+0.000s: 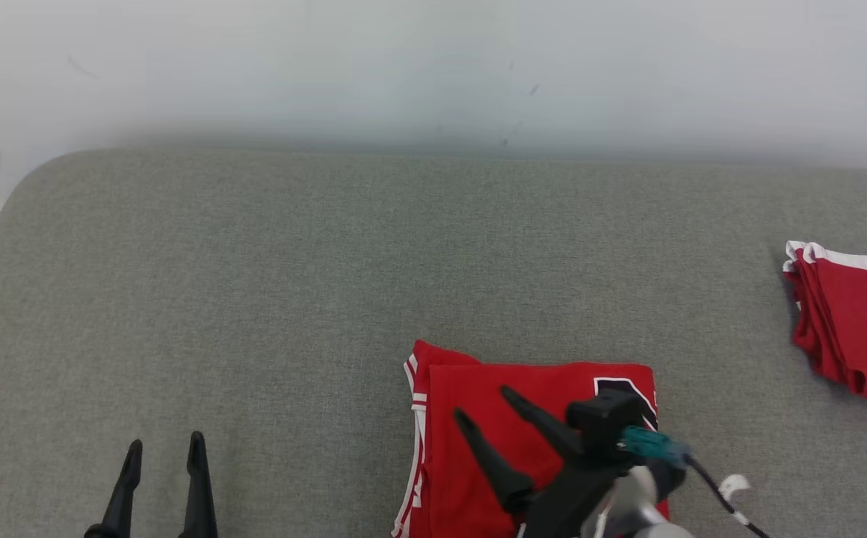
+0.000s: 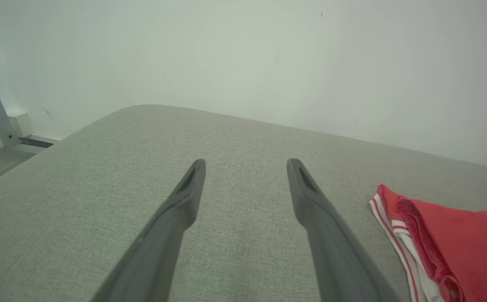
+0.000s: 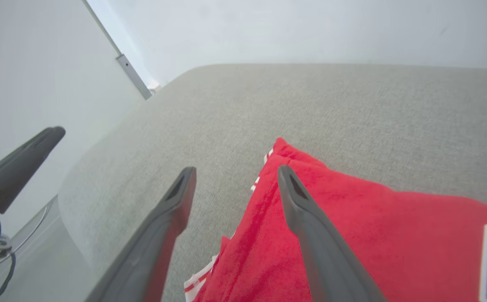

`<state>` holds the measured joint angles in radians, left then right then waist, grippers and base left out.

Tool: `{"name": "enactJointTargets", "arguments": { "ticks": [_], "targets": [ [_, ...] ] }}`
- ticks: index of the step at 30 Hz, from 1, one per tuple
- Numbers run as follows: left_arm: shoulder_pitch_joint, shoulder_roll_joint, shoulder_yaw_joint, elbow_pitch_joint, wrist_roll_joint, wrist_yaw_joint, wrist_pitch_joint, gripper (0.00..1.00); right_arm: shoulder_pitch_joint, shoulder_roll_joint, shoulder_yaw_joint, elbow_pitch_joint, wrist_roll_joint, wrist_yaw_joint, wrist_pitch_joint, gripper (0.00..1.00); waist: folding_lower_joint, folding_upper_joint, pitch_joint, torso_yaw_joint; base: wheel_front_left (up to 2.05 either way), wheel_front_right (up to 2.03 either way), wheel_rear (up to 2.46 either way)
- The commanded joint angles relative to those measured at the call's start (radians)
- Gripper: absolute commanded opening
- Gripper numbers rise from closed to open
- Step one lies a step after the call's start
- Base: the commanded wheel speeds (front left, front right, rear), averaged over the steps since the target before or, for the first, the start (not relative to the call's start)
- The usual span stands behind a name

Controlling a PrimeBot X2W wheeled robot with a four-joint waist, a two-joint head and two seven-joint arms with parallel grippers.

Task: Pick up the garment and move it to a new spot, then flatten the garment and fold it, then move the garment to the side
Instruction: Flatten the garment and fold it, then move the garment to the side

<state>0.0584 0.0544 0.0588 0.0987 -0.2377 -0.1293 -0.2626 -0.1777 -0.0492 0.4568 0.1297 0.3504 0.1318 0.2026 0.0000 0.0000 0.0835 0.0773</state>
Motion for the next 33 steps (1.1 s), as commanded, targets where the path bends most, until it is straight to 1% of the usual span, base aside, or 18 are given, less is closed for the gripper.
{"name": "enactJointTargets", "arguments": {
  "ticks": [1, 3, 4, 7, 9, 12, 18, 24, 28, 33],
  "targets": [
    [0.008, -0.003, 0.011, -0.005, -0.003, 0.003, -0.002, 1.00, 0.033, -0.002, -0.038, -0.023, -0.020, -0.002, -0.016, 1.00, 0.0000, 0.0000, -0.015, -0.021, 0.00, 0.00, 0.00],
    [0.014, -0.004, 0.023, -0.009, -0.006, 0.005, -0.002, 1.00, 0.060, -0.001, -0.113, -0.070, -0.026, -0.002, -0.050, 1.00, 0.0000, 0.0000, -0.021, -0.037, 0.00, 0.00, 0.00],
    [0.014, -0.004, 0.023, -0.009, -0.006, 0.005, -0.002, 1.00, 0.060, -0.001, -0.113, -0.070, -0.026, -0.002, -0.050, 1.00, 0.0000, 0.0000, -0.021, -0.037, 0.00, 0.00, 0.00],
    [0.014, -0.003, 0.043, -0.014, -0.031, 0.017, -0.002, 1.00, 0.100, -0.002, -0.200, -0.117, -0.063, -0.002, -0.106, 1.00, 0.0000, 0.0000, -0.028, -0.063, 0.00, 0.00, 0.00],
    [0.011, -0.004, 0.046, -0.024, -0.041, 0.023, -0.002, 1.00, 0.116, -0.001, -0.250, -0.135, -0.107, -0.002, -0.149, 1.00, 0.0000, 0.0000, -0.031, -0.079, 0.00, 0.00, 0.00],
    [0.021, -0.004, 0.046, -0.035, -0.052, 0.030, -0.002, 1.00, 0.136, -0.002, -0.313, -0.134, -0.157, -0.002, -0.215, 1.00, 0.0000, 0.0000, -0.039, -0.101, 0.00, 0.00, 0.00],
    [0.042, -0.004, 0.037, -0.026, -0.059, 0.023, -0.002, 1.00, 0.169, -0.001, -0.413, -0.081, -0.258, -0.002, -0.333, 1.00, 0.0000, 0.0000, -0.074, -0.116, 0.00, 0.00, 0.00],
    [0.062, -0.004, 0.026, 0.008, -0.046, 0.012, -0.002, 1.00, 0.186, -0.002, -0.472, -0.013, -0.292, -0.002, -0.389, 1.00, 0.0000, 0.0000, -0.088, -0.114, 0.00, 0.00, 0.00],
    [0.070, -0.004, 0.020, 0.036, -0.034, 0.007, -0.002, 1.00, 0.192, -0.001, -0.475, 0.038, -0.312, -0.002, -0.393, 1.00, 0.0000, 0.0000, -0.091, -0.110, 0.00, 0.00, 0.00],
    [0.075, -0.004, 0.020, 0.051, -0.019, 0.001, -0.002, 1.00, 0.185, -0.001, -0.478, 0.071, -0.309, -0.002, -0.394, 1.00, 0.0000, 0.0000, -0.091, -0.105, 0.00, 0.00, 0.00]
  ]
}}
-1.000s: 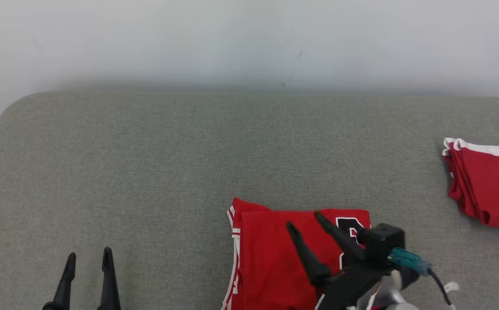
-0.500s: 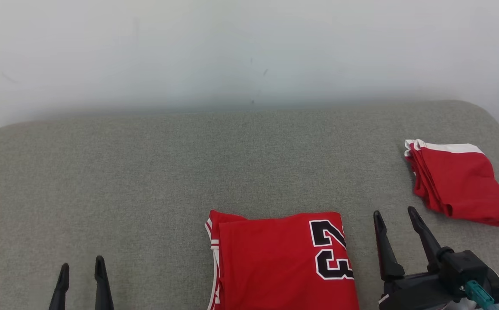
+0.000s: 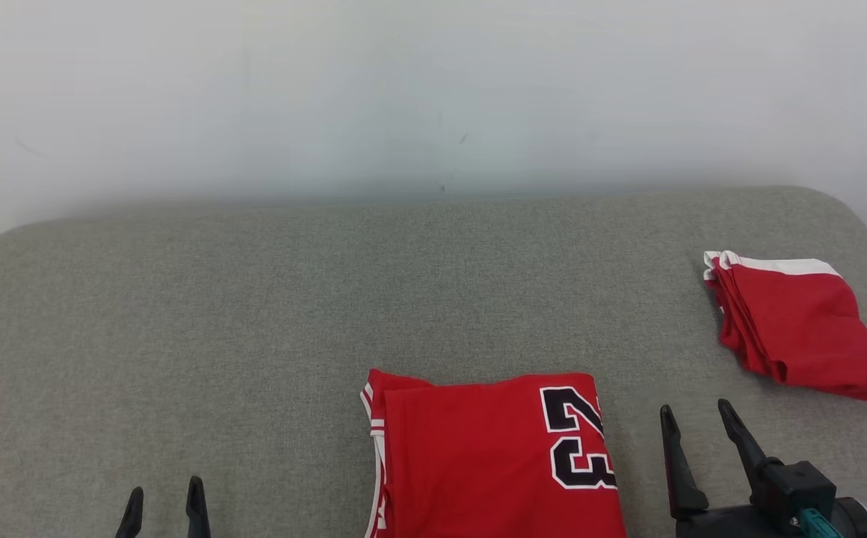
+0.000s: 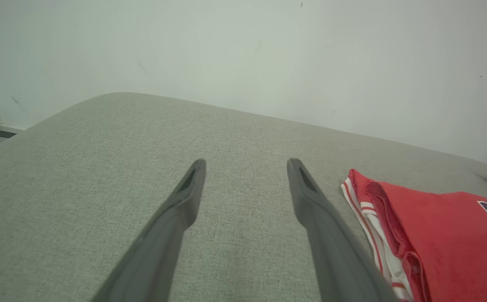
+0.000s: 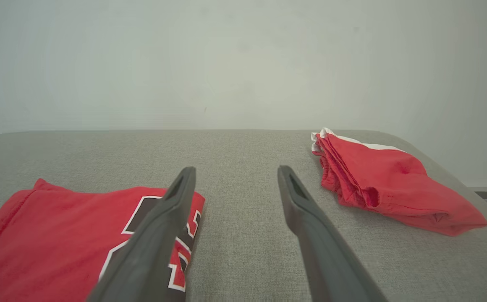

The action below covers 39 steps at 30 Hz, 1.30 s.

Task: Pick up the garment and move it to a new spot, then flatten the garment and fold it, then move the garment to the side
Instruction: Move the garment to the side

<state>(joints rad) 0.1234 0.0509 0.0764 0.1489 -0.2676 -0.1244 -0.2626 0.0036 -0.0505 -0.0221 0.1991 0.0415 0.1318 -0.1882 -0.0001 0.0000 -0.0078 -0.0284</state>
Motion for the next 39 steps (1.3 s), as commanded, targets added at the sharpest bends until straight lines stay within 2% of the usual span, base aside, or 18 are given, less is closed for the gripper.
{"name": "enactJointTargets", "arguments": {
  "ticks": [1, 12, 19, 23, 31, 34, 39],
  "targets": [
    [0.009, -0.001, 0.002, 0.002, 0.011, -0.004, -0.002, 1.00, 0.002, 0.000, 0.002, 0.003, 0.000, -0.002, -0.003, 1.00, 0.0001, 0.0000, 0.001, 0.002, 0.00, 0.00, 0.00],
    [-0.008, -0.001, 0.007, -0.007, 0.009, -0.006, -0.002, 1.00, -0.005, 0.000, 0.002, 0.017, 0.011, -0.002, 0.017, 1.00, 0.0001, 0.0000, 0.010, 0.010, 0.00, 0.00, 0.00],
    [-0.009, -0.001, 0.006, -0.016, 0.006, -0.006, -0.002, 1.00, -0.009, 0.000, 0.004, 0.000, 0.022, -0.002, 0.095, 1.00, 0.0001, 0.0000, 0.016, 0.012, 0.00, 0.00, 0.00],
    [-0.011, -0.001, 0.006, -0.019, 0.004, -0.006, -0.002, 1.00, -0.007, 0.000, 0.047, -0.008, 0.046, -0.002, 0.312, 1.00, 0.0001, 0.0000, 0.020, 0.010, 0.00, 0.00, 0.00],
    [-0.026, -0.001, 0.007, -0.019, 0.002, -0.006, -0.002, 1.00, -0.098, 0.000, 0.033, -0.118, 0.160, -0.002, 0.758, 1.00, 0.0001, 0.0000, 0.033, 0.003, 0.00, 0.00, 0.00],
    [-0.033, -0.001, -0.005, -0.013, 0.004, -0.006, -0.002, 1.00, -0.119, -0.001, 0.045, -0.104, 0.122, -0.002, 0.918, 1.00, 0.0001, 0.0000, 0.038, 0.015, 0.00, 0.00, 0.00],
    [-0.055, -0.001, -0.030, -0.008, 0.011, -0.006, -0.002, 1.00, -0.154, 0.000, 0.035, -0.064, 0.111, -0.002, 1.076, 1.00, 0.0001, 0.0000, 0.048, 0.049, 0.00, 0.00, 0.00]
  ]
}}
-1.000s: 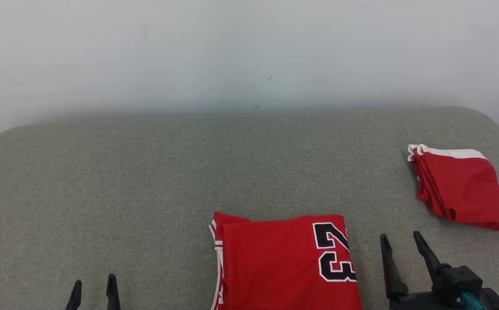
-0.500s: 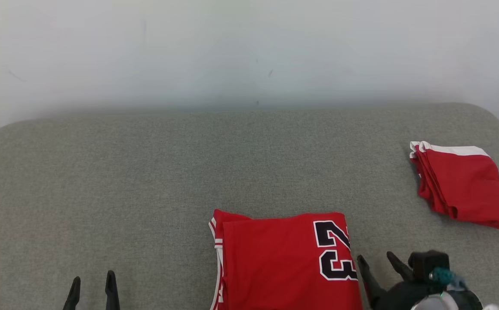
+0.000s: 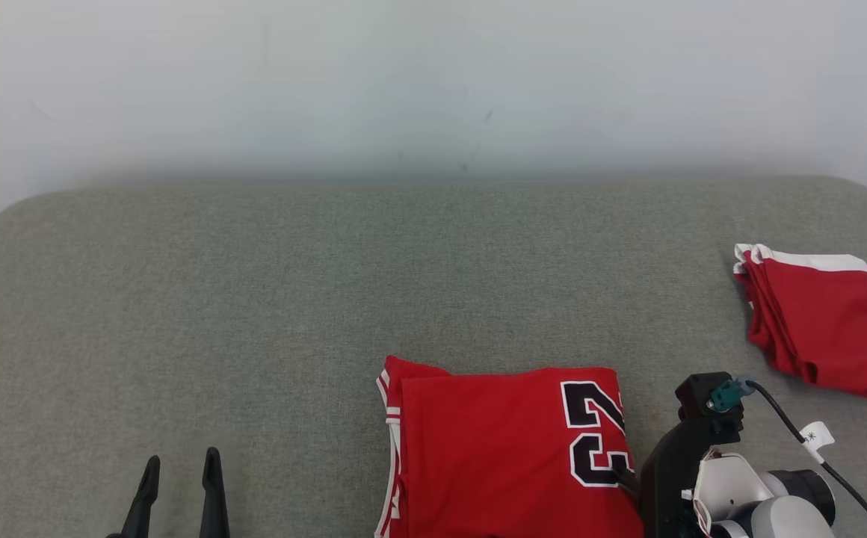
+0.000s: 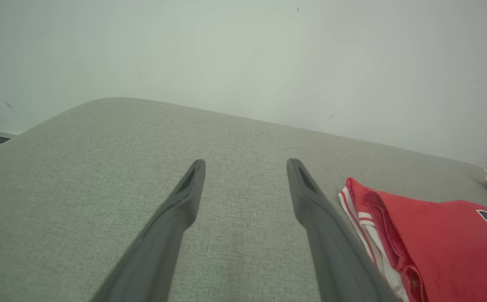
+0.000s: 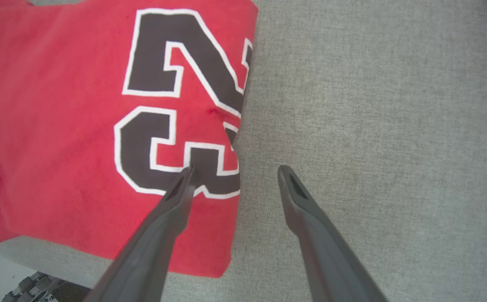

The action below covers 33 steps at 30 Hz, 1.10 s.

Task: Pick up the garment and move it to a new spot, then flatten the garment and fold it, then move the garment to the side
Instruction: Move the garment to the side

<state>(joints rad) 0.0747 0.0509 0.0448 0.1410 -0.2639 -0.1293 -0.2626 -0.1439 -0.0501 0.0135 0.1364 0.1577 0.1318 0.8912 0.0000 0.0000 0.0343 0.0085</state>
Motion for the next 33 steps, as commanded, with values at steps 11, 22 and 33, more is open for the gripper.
{"name": "enactJointTargets", "arguments": {
  "ticks": [11, 22, 33],
  "targets": [
    [-0.027, -0.001, 0.004, -0.011, -0.003, -0.001, -0.002, 1.00, -0.081, 0.000, -0.003, 0.202, -0.006, -0.002, 0.002, 1.00, 0.0000, 0.0000, 0.044, 0.058, 0.00, 0.00, 0.00],
    [-0.028, -0.001, -0.002, -0.013, -0.020, -0.001, -0.002, 1.00, -0.163, -0.002, 0.017, 0.261, -0.044, -0.002, -0.074, 0.00, 0.0000, 0.0000, 0.051, 0.057, 0.00, 0.00, 0.00],
    [-0.052, -0.001, -0.011, -0.057, -0.026, 0.004, -0.002, 1.00, -0.397, -0.041, -0.089, 0.219, -0.224, -0.002, -0.059, 0.00, 0.0000, 0.0000, 0.108, -0.005, 0.00, 0.00, 0.00]
  ]
}}
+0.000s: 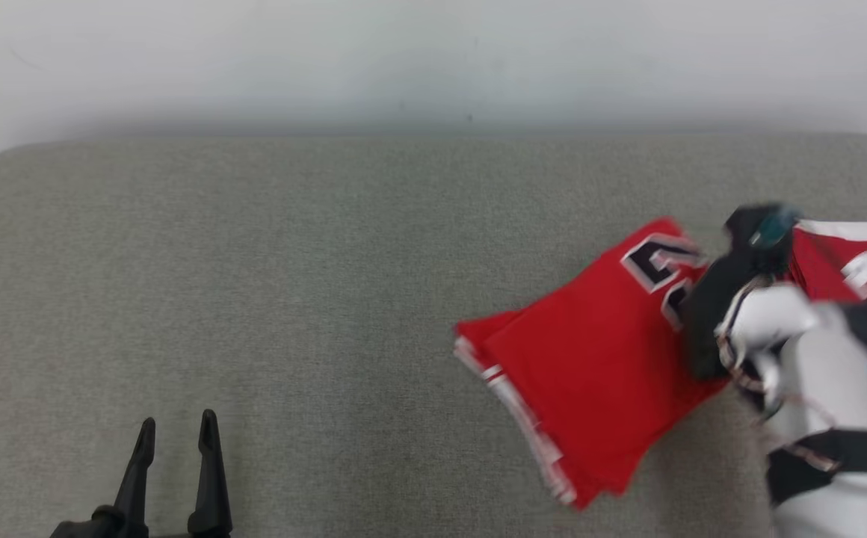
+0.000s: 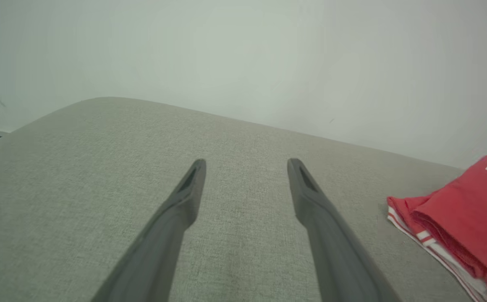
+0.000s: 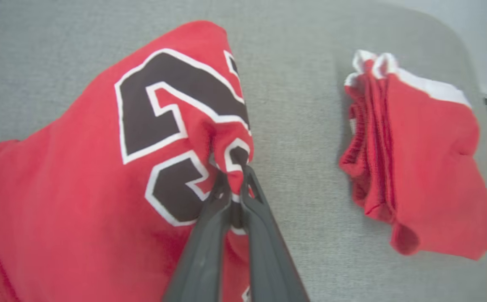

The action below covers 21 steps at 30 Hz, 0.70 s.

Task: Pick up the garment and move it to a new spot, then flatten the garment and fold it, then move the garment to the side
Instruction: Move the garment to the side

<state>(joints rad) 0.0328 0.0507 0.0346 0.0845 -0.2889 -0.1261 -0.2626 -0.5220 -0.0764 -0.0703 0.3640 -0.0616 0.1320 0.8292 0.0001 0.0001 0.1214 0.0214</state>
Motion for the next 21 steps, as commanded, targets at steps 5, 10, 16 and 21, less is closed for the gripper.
{"name": "enactJointTargets", "arguments": {
  "ticks": [5, 10, 16, 21],
  "targets": [
    [-0.034, 0.000, -0.016, -0.009, 0.009, -0.001, -0.002, 1.00, -0.142, -0.080, -0.051, -0.011, -0.025, -0.003, 0.022, 0.00, -0.0001, -0.0001, 0.063, -0.041, 0.00, 0.00, 0.00],
    [-0.063, 0.000, -0.034, -0.017, 0.018, -0.002, -0.002, 1.00, -0.208, -0.153, -0.105, -0.025, -0.032, -0.003, 0.085, 0.00, -0.0001, -0.0001, 0.100, -0.050, 0.00, 0.00, 0.00],
    [-0.079, 0.000, -0.036, -0.021, 0.033, -0.003, -0.002, 1.00, -0.207, -0.241, -0.205, -0.117, -0.032, -0.003, 0.129, 0.00, -0.0001, -0.0001, 0.144, -0.067, 0.00, 0.00, 0.00],
    [-0.110, 0.000, -0.045, -0.025, 0.045, -0.004, -0.002, 1.00, -0.226, -0.307, -0.272, -0.092, -0.120, -0.003, 0.070, 0.00, -0.0001, -0.0001, 0.203, -0.074, 0.00, 0.00, 0.00]
  ]
}}
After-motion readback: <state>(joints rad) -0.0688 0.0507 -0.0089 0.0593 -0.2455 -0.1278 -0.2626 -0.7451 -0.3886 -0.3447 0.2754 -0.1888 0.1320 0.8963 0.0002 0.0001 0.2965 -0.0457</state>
